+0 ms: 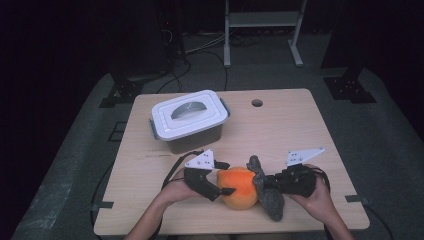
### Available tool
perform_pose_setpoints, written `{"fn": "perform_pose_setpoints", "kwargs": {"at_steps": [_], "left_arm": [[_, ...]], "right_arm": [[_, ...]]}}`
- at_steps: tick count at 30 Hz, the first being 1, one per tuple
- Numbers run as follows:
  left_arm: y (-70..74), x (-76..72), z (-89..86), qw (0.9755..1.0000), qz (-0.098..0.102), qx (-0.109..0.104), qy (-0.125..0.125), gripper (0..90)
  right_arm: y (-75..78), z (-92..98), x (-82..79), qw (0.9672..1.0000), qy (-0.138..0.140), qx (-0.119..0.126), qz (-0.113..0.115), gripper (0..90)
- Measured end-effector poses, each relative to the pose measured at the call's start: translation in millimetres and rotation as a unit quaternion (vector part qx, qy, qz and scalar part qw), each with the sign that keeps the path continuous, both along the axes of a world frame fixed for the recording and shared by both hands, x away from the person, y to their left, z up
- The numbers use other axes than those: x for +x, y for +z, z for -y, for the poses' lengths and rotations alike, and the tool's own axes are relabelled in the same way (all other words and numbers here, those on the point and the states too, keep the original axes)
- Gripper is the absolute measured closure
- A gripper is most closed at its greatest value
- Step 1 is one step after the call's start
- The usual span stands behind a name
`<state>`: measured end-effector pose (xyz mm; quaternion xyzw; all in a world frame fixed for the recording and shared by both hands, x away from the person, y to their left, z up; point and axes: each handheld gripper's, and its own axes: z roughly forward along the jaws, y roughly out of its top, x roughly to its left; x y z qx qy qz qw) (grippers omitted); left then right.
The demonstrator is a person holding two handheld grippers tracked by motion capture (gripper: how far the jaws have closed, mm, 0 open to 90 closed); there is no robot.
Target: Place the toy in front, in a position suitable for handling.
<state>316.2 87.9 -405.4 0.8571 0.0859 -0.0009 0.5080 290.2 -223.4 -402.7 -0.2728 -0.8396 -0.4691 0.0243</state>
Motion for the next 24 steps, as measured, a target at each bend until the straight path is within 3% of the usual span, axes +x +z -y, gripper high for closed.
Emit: {"fn": "perform_pose_setpoints", "kwargs": {"at_steps": [2,3,5,10,13,16,19,21,24], "left_arm": [[-0.9,0.2,-1.9,0.9999,-0.001,-0.005,-0.009,25.7],[0.2,-1.0,-2.9,0.9999,0.009,-0.007,-0.011,31.3],[3.3,-2.7,-3.2,0.9997,0.019,-0.01,-0.009,38.0],[11.6,-6.9,-2.9,0.999,0.042,-0.01,-0.006,42.1],[11.6,-8.6,-1.3,0.9988,0.047,-0.008,-0.008,42.0],[8.5,-7.2,-1.5,0.9991,0.041,-0.006,-0.01,38.4],[5.4,-3.5,-2.4,0.9995,0.031,-0.005,-0.001,25.3],[-0.2,0.1,-2.7,0.9999,0.009,0.001,-0.005,16.0],[-6.1,2.6,-4.7,0.9998,-0.011,-0.009,-0.013,19.3]], "right_arm": [[-3.4,1.3,1.5,0.9998,-0.003,-0.015,-0.011,77.5],[-4.1,2.3,2.0,0.9997,-0.003,-0.018,-0.014,77.4],[0.3,4.6,0.9,0.9998,-0.009,-0.016,-0.007,77.5],[19.3,6.0,-5.0,0.9991,-0.013,0.031,0.028,77.7],[23.3,-0.5,-6.8,0.9987,-0.007,0.035,0.037,77.5],[14.6,-5.6,-5.0,0.9994,-0.005,0.015,0.03,77.5],[6.7,-4.4,-3.7,0.9998,-0.005,0.003,0.017,77.4],[2.4,-4.3,-3.3,0.9999,-0.002,-0.01,0.011,77.3],[-1.1,-3.1,-2.0,0.9999,0.003,-0.014,0.0,77.3]]}}
